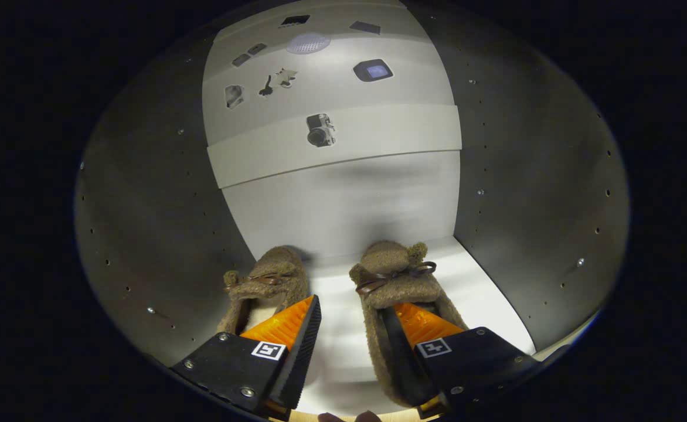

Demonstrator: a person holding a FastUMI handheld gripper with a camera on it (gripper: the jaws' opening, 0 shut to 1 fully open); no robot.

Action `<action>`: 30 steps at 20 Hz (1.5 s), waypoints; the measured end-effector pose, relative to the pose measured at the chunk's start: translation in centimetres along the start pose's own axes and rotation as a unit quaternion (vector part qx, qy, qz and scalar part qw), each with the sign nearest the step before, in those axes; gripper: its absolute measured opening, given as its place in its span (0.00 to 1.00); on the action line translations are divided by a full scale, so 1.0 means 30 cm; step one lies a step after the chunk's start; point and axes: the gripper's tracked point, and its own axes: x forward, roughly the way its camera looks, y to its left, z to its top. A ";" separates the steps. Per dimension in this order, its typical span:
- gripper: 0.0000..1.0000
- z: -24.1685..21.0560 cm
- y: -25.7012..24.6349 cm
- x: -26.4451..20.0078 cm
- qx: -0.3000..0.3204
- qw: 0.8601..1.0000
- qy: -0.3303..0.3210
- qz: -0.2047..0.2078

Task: Open the shoe cabinet door, grab the shoes and put them into the shoe cabinet, then close the shoe cabinet door.

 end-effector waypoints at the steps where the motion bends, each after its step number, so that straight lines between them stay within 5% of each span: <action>1: 0.70 0.003 0.003 -0.030 -0.002 1.000 -0.006 -0.002; 13: 0.90 -0.042 0.071 -0.617 0.002 0.993 -0.110 0.033; 30: 0.92 -0.310 -0.207 -1.462 0.000 0.982 -0.175 0.066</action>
